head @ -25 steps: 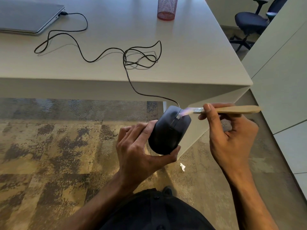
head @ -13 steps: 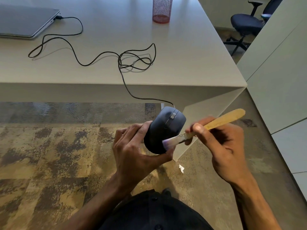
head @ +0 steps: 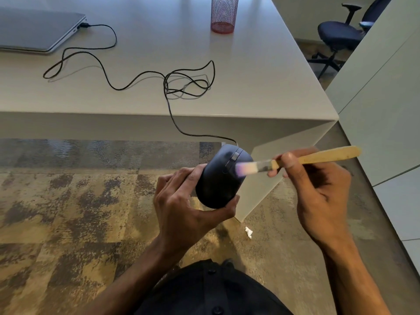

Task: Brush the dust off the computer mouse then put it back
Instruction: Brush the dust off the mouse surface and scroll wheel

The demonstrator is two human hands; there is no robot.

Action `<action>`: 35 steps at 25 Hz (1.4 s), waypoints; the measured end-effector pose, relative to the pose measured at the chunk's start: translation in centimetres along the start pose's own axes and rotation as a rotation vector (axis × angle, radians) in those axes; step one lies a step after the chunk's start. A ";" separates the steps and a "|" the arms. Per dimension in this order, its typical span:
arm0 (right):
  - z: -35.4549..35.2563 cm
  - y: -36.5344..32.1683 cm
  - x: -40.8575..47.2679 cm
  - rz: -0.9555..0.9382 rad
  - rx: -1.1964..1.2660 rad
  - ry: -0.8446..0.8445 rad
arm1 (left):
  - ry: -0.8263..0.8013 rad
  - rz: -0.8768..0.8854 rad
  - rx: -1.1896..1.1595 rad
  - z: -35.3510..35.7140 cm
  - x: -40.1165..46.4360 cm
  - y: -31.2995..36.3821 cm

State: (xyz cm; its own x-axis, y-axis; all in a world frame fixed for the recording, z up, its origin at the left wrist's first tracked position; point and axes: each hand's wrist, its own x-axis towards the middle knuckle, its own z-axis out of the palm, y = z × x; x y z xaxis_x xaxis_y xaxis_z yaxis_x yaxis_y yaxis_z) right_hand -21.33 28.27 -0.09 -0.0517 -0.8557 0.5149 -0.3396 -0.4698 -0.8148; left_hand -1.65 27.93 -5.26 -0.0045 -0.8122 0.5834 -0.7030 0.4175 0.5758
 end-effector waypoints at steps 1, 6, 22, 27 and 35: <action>0.2 -0.5 -0.4 -0.015 0.050 -0.079 | -0.002 -0.011 0.000 -0.1 0.0 0.0; 0.8 -0.3 -1.3 -0.011 0.083 -0.222 | 0.008 -0.008 -0.008 -0.2 -0.1 0.2; 0.1 1.4 -0.4 0.041 0.093 -0.068 | -0.006 0.012 -0.026 -0.4 -0.2 0.4; -0.3 2.9 1.1 0.106 -0.115 0.143 | -0.004 0.029 -0.046 -0.5 -0.3 0.4; 0.2 2.2 1.8 0.048 -0.039 0.112 | 0.010 0.105 -0.058 -0.2 -0.3 0.1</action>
State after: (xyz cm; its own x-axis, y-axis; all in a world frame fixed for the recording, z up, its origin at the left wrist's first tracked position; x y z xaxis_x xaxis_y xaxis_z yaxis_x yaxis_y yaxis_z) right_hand -21.97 25.65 -1.02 -0.1724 -0.8463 0.5040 -0.3702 -0.4184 -0.8294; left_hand -1.57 28.36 -5.26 -0.0682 -0.7588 0.6477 -0.6566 0.5229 0.5435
